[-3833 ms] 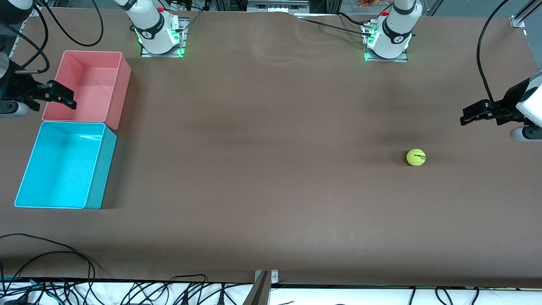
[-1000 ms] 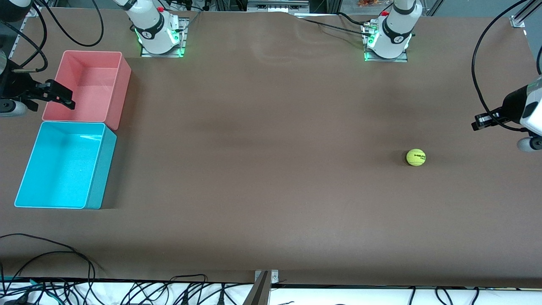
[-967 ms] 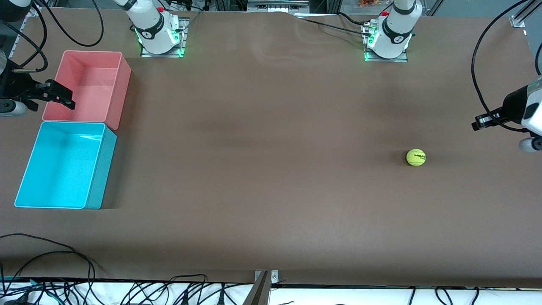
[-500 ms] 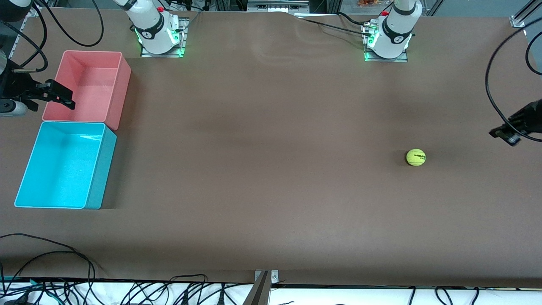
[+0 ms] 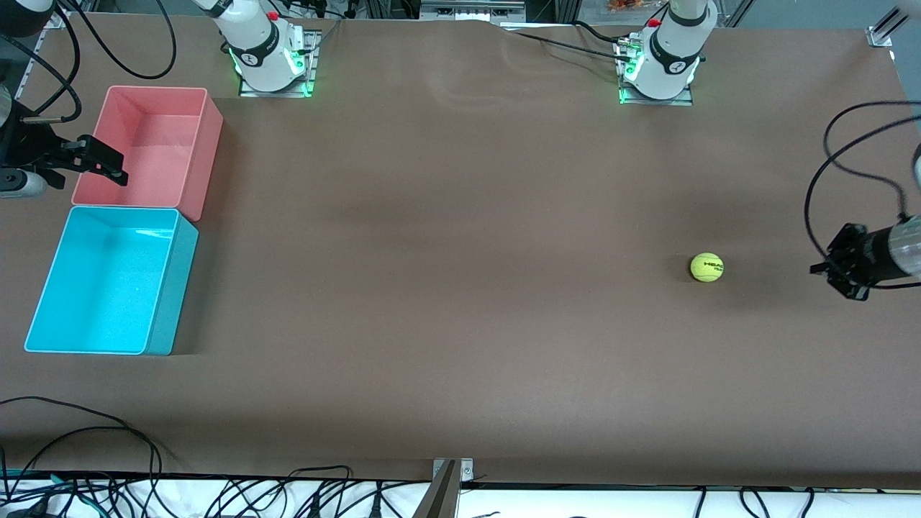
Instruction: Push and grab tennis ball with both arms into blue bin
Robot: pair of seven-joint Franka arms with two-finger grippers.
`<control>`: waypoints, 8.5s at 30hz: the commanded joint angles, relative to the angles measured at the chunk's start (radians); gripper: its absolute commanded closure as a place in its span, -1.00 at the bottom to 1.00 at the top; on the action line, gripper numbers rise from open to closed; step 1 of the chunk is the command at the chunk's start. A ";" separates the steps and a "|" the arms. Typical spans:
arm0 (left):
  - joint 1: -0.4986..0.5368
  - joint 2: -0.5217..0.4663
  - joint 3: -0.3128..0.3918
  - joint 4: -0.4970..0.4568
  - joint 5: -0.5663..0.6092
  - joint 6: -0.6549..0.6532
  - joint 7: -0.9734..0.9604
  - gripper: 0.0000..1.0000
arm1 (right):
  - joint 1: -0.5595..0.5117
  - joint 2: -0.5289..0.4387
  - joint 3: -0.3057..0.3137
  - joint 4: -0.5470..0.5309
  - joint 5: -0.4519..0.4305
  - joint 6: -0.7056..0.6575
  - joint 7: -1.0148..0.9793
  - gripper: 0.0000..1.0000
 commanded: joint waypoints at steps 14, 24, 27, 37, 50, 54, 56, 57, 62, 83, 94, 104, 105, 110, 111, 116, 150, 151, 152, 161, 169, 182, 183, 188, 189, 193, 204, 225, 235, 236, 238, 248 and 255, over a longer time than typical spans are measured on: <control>0.039 -0.015 -0.004 -0.377 -0.021 0.381 -0.203 1.00 | 0.000 0.005 0.002 0.020 0.009 -0.021 0.002 -1.00; 0.038 0.000 -0.007 -0.498 -0.009 0.534 -0.168 1.00 | 0.001 0.005 0.002 0.020 0.009 -0.021 0.003 -1.00; 0.038 0.003 -0.009 -0.518 -0.009 0.562 -0.151 1.00 | 0.001 0.005 0.002 0.020 0.009 -0.021 0.002 -1.00; 0.022 0.039 -0.013 -0.547 -0.005 0.628 -0.107 1.00 | 0.001 0.005 0.002 0.020 0.010 -0.022 0.002 -1.00; 0.039 0.042 -0.015 -0.557 -0.015 0.631 -0.050 1.00 | 0.001 0.005 0.002 0.020 0.010 -0.022 0.002 -1.00; 0.076 0.042 -0.013 -0.547 -0.005 0.632 -0.046 1.00 | 0.001 0.005 0.002 0.020 0.010 -0.022 0.002 -1.00; 0.101 0.042 -0.012 -0.544 -0.005 0.632 -0.020 1.00 | 0.000 0.005 0.002 0.020 0.010 -0.022 0.002 -1.00; 0.114 0.042 -0.012 -0.544 -0.005 0.632 0.009 1.00 | -0.001 0.005 0.002 0.020 0.010 -0.022 0.002 -1.00; 0.180 0.043 -0.012 -0.529 -0.007 0.634 0.103 1.00 | 0.000 0.005 0.002 0.020 0.010 -0.022 0.002 -1.00; 0.139 0.049 -0.099 -0.541 0.011 0.639 -0.087 1.00 | -0.001 0.005 0.002 0.020 0.010 -0.022 0.002 -1.00; 0.093 0.016 -0.268 -0.624 0.016 0.691 -0.415 1.00 | 0.000 0.005 0.002 0.020 0.010 -0.022 0.002 -1.00; 0.102 0.011 -0.267 -0.617 0.071 0.656 -0.404 1.00 | 0.001 0.005 0.002 0.020 0.010 -0.022 0.002 -1.00; 0.104 0.011 -0.267 -0.613 0.085 0.651 -0.403 1.00 | 0.000 0.005 0.002 0.020 0.010 -0.022 0.002 -1.00; 0.108 0.000 -0.265 -0.574 0.108 0.623 -0.359 1.00 | 0.001 0.005 0.003 0.022 0.007 -0.024 0.002 -1.00; 0.113 -0.006 -0.265 -0.567 0.110 0.608 -0.342 1.00 | 0.001 0.003 0.003 0.022 0.007 -0.028 0.002 -1.00; 0.131 -0.020 -0.265 -0.485 0.110 0.493 -0.247 1.00 | -0.001 0.003 0.006 0.023 0.012 -0.040 0.005 -1.00; 0.153 -0.069 -0.273 0.077 0.111 0.005 0.336 -1.00 | 0.084 0.270 0.045 0.003 0.043 0.185 -0.012 -1.00; 0.151 -0.069 -0.273 0.091 0.111 0.001 0.358 -1.00 | 0.082 0.282 0.045 0.003 0.041 0.200 -0.015 -1.00; 0.151 -0.069 -0.274 0.101 0.111 -0.007 0.384 -1.00 | 0.082 0.293 0.045 0.003 0.041 0.213 -0.023 -1.00; 0.148 -0.069 -0.279 0.181 0.111 -0.084 0.661 -1.00 | 0.082 0.385 0.045 0.003 0.044 0.357 -0.040 -1.00; 0.141 -0.069 -0.279 0.272 0.111 -0.216 0.944 -1.00 | 0.082 0.485 0.045 0.008 0.039 0.511 -0.047 -1.00; 0.137 -0.109 -0.280 0.293 0.113 -0.314 1.339 -1.00 | 0.073 0.607 0.083 0.017 0.047 0.803 -0.093 -1.00; 0.137 -0.109 -0.280 0.293 0.113 -0.320 1.366 -1.00 | 0.073 0.620 0.085 0.017 0.047 0.829 -0.093 -1.00; 0.136 -0.118 -0.280 0.292 0.114 -0.337 1.465 -1.00 | 0.073 0.675 0.085 0.020 0.043 0.984 -0.099 -1.00; 0.134 -0.118 -0.282 0.292 0.114 -0.342 1.464 -1.00 | 0.072 0.686 0.085 0.022 0.038 1.016 -0.113 -1.00; 0.119 -0.113 -0.283 0.290 0.114 -0.346 1.467 -1.00 | 0.064 0.730 0.081 0.034 0.039 1.110 -0.214 -1.00; 0.096 -0.109 -0.276 0.289 0.094 -0.343 1.462 -1.00 | 0.052 0.888 0.086 0.181 0.044 1.256 -0.238 -1.00; 0.098 -0.109 -0.276 0.287 0.096 -0.342 1.461 -1.00 | 0.047 1.045 0.121 0.370 0.038 1.256 -0.245 -0.64; 0.101 -0.109 -0.276 0.289 0.096 -0.340 1.461 -1.00 | 0.046 1.036 0.120 0.362 0.036 1.250 -0.248 0.63; 0.101 -0.109 -0.276 0.289 0.096 -0.342 1.461 -1.00 | 0.046 1.036 0.120 0.362 0.035 1.250 -0.248 0.64; 0.101 -0.109 -0.276 0.287 0.094 -0.342 1.461 -1.00 | 0.046 1.036 0.120 0.361 0.035 1.248 -0.248 0.65; 0.102 -0.109 -0.276 0.289 0.096 -0.340 1.461 -1.00 | 0.042 1.022 0.120 0.361 0.036 1.221 -0.247 0.64; 0.102 -0.109 -0.276 0.289 0.096 -0.340 1.461 -1.00 | 0.041 0.973 0.120 0.361 0.039 1.115 -0.244 -1.00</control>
